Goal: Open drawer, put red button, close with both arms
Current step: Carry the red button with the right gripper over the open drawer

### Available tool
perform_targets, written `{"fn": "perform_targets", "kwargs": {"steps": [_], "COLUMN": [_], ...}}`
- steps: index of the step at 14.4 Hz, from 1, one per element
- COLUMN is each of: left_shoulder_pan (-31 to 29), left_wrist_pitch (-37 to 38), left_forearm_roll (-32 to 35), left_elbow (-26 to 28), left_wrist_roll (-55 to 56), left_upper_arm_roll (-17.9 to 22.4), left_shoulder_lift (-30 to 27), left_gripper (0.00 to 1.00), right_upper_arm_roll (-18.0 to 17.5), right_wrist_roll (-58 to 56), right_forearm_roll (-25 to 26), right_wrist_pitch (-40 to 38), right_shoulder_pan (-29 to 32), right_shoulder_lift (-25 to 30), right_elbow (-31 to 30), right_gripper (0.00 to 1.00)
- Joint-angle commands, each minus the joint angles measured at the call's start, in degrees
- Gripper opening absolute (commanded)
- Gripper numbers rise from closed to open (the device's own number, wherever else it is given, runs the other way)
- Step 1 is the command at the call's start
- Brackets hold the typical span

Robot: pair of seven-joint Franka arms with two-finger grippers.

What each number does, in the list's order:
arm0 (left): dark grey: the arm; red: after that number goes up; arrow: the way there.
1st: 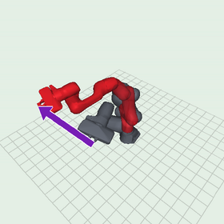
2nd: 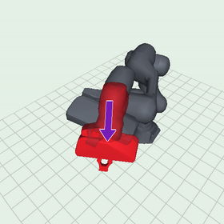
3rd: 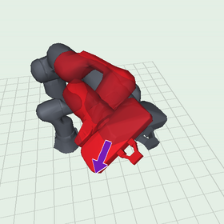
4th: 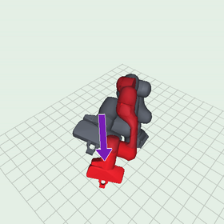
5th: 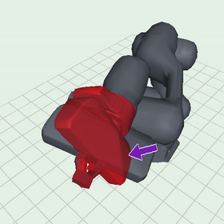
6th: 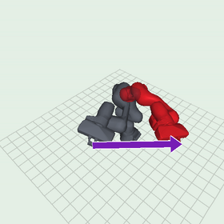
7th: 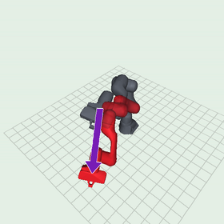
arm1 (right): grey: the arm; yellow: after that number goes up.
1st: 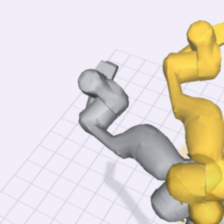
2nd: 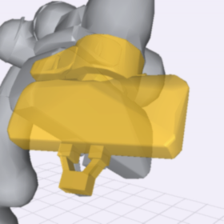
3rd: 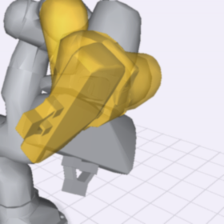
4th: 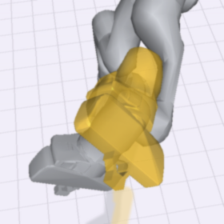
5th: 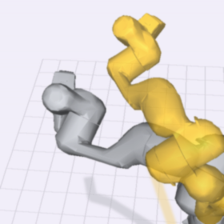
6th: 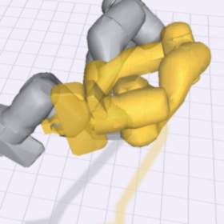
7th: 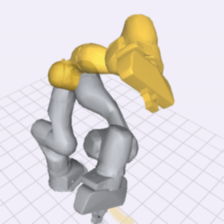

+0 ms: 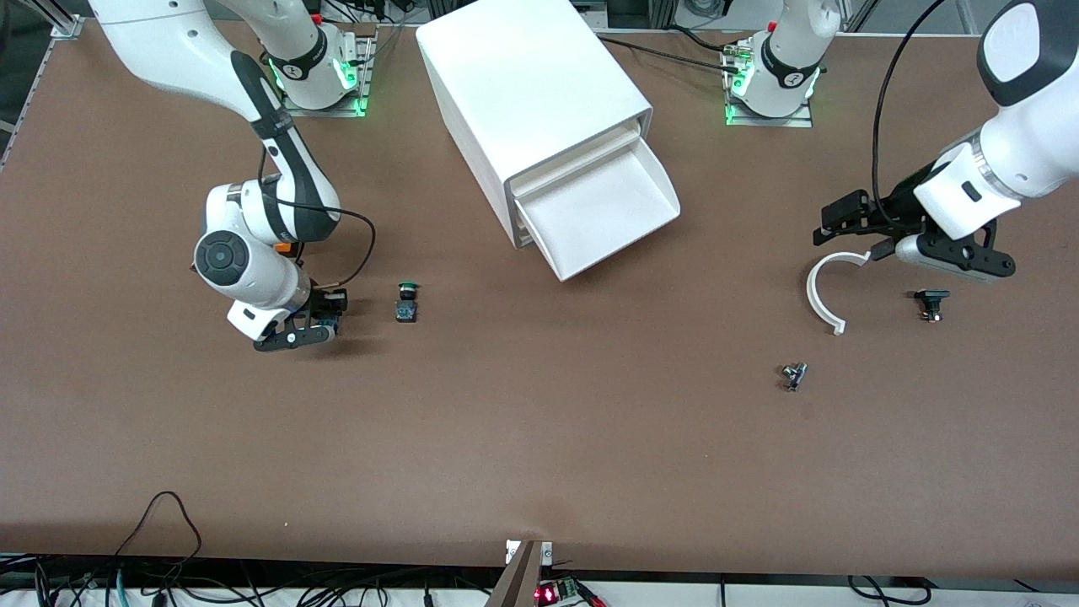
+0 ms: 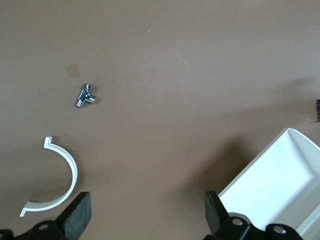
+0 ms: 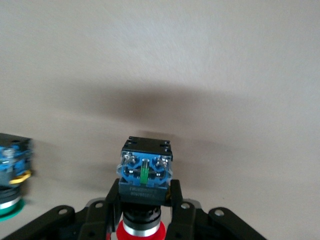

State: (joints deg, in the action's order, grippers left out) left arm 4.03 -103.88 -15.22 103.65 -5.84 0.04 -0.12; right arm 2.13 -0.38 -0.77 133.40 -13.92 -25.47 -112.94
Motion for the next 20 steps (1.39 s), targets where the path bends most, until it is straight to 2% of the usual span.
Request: {"fn": "perform_targets", "kwargs": {"steps": [1, 4, 6, 8, 12, 16, 20], "left_shoulder_pan": [0.9, 0.9, 0.98, 0.98, 0.98, 0.98, 1.25], "left_wrist_pitch": [0.25, 0.17, 0.17, 0.17, 0.17, 0.17, 0.17], "left_forearm_roll": [1.69, 1.69, 1.69, 1.69, 1.69, 2.38, 5.29], "left_elbow": [1.2, 1.11, 1.11, 1.11, 1.11, 1.03, 0.76], "left_wrist_roll": [0.92, 0.92, 0.92, 0.92, 0.92, 0.92, 3.55], "left_upper_arm_roll": [0.66, 0.66, 0.66, 0.66, 0.66, 0.66, -0.04], "left_shoulder_lift": [-1.11, -1.03, -1.03, -1.03, -1.03, -1.03, -1.03], "left_gripper": [1.0, 1.0, 1.0, 1.0, 1.0, 1.0, 1.0], "right_upper_arm_roll": [-0.45, -4.13, -6.25, -7.83, -13.54, -14.78, -15.4], "right_wrist_roll": [-1.2, -2.51, -4.88, -9.78, -23.32, -36.51, -43.9], "right_forearm_roll": [-0.29, -0.55, -0.46, -0.64, -0.64, -0.64, 0.15], "right_wrist_pitch": [-8.56, -18.84, -22.2, -22.21, -21.78, -22.3, -22.3], "right_shoulder_pan": [-1.9, -2.6, -4.44, -5.68, -7.6, -14.1, -19.47], "right_shoulder_lift": [2.26, 2.62, 2.09, 2.17, 1.83, -2.21, -3.62], "right_elbow": [6.3, 17.01, 22.74, 24.86, 28.91, 35.14, 36.91], "right_gripper": [0.33, 0.33, 0.33, 0.33, 0.33, 0.33, 0.33]}}
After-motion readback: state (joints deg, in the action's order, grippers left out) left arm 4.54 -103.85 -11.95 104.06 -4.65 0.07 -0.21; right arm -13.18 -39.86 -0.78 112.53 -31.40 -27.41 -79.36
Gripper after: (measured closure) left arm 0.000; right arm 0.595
